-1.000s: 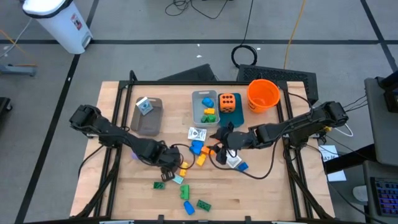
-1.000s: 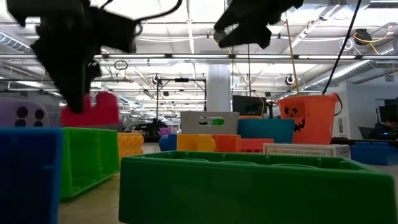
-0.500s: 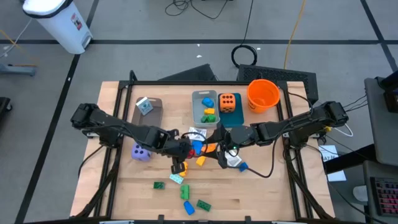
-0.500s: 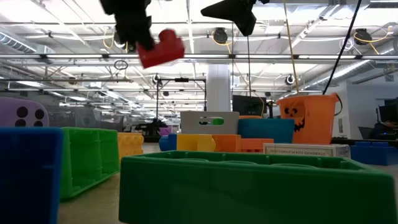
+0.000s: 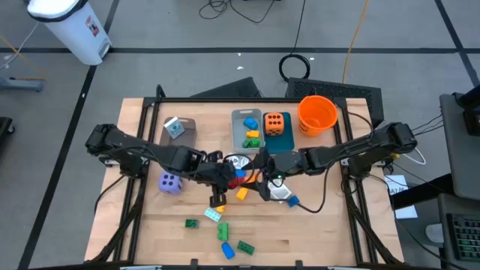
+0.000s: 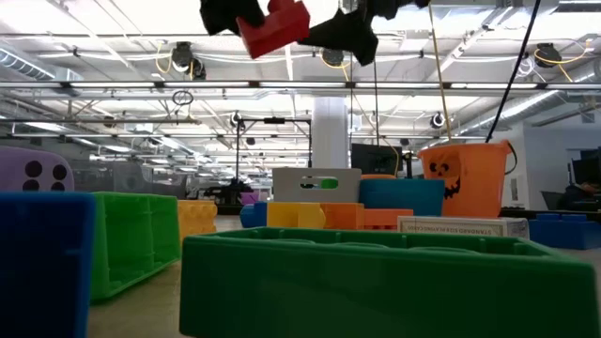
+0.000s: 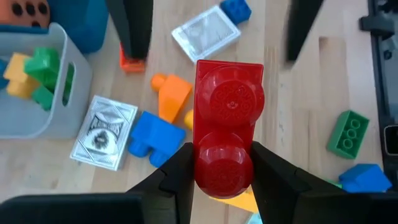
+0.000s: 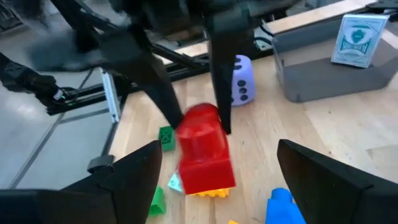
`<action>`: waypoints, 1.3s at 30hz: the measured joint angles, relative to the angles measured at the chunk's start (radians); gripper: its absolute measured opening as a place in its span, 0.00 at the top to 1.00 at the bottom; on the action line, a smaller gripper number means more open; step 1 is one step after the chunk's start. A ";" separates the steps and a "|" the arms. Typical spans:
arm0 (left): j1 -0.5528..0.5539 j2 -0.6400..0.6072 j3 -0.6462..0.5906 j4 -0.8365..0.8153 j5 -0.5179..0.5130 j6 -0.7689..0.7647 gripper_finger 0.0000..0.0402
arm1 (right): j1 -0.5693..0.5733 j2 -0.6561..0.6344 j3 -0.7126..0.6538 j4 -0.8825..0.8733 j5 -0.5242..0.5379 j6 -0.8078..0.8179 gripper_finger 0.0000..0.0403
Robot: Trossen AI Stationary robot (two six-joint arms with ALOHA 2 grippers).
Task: Pick & Place Toys
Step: Put the red game piece into the gray bin
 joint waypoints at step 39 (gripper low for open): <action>0.021 0.000 0.002 0.069 0.009 -0.008 0.52 | 0.000 0.043 0.000 0.002 0.000 -0.049 0.68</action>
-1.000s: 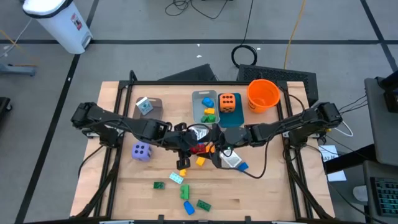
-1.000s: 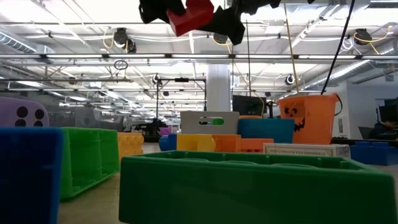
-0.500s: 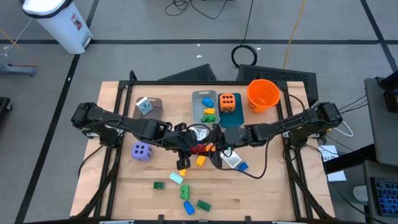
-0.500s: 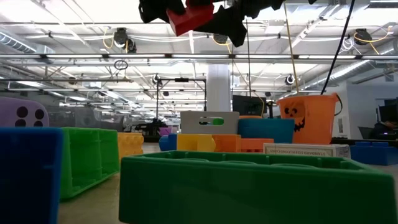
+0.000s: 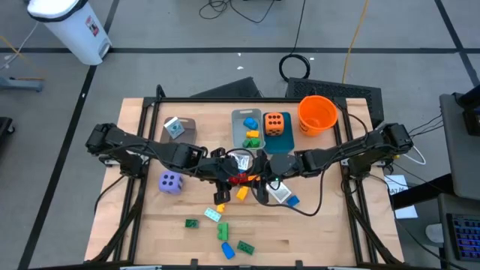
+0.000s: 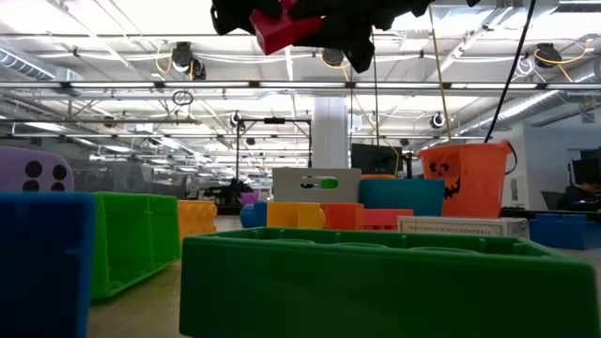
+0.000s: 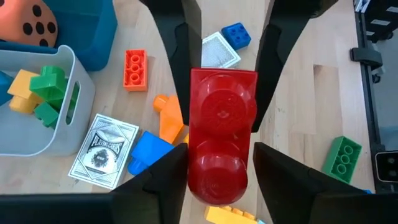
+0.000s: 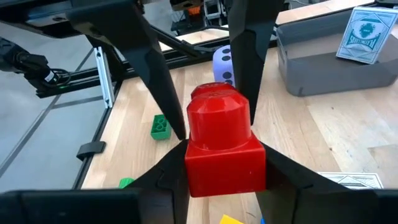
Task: Pick & Place Toys
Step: Put the red game piece into the gray bin
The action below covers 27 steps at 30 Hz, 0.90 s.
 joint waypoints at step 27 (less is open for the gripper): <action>0.069 -0.465 0.000 0.018 -0.086 0.039 0.53 | -0.269 -0.056 0.202 -0.339 0.004 -0.049 0.68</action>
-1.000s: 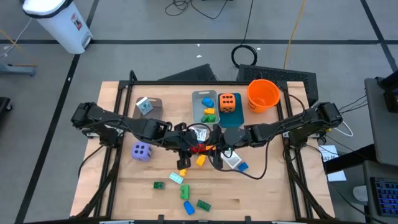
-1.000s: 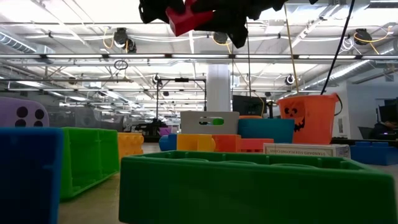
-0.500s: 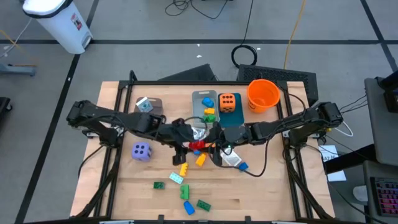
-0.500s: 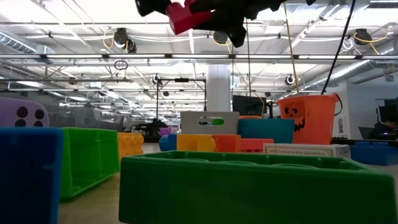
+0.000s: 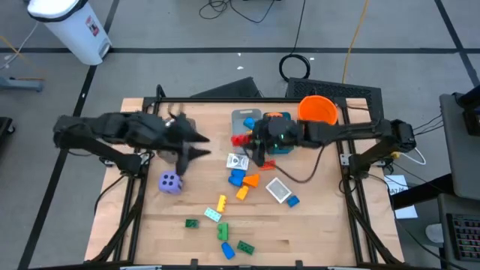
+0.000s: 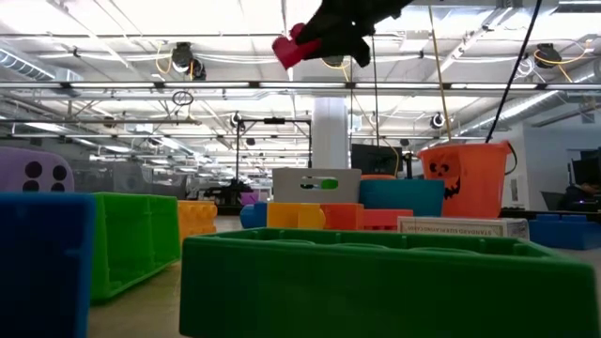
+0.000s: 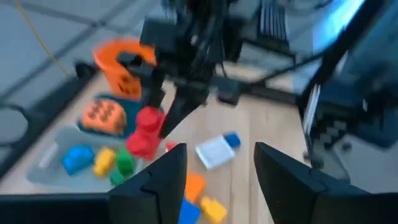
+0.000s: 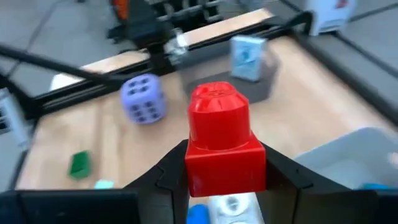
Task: Pick & Place Toys
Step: Put the red game piece into the gray bin
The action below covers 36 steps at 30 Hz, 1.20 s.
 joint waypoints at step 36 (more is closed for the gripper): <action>-0.018 0.045 -0.001 0.225 0.013 0.072 0.60 | -0.293 0.458 0.185 -0.266 -0.214 -0.142 0.68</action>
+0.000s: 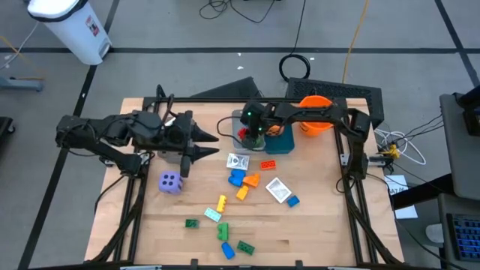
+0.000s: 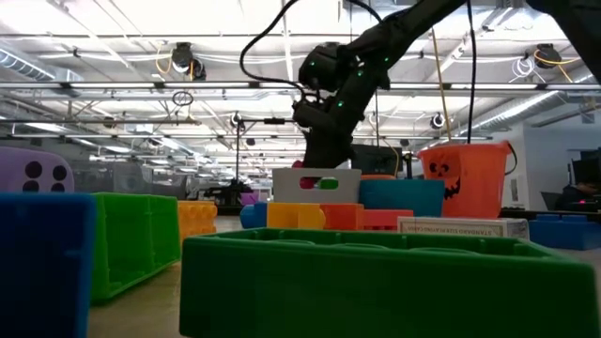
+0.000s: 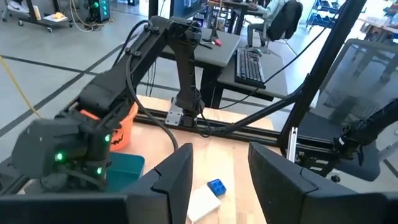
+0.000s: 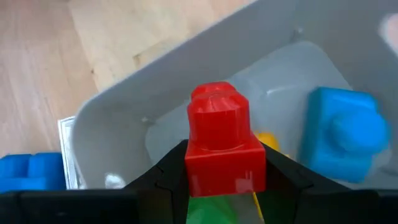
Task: Pick & Place Toys
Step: Put the red game piece into the gray bin, then put the green game piece into the gray bin
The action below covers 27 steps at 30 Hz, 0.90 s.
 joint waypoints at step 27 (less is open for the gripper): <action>0.001 0.008 0.000 0.003 -0.010 -0.023 0.58 | 0.058 -0.034 -0.003 0.006 0.002 -0.062 0.43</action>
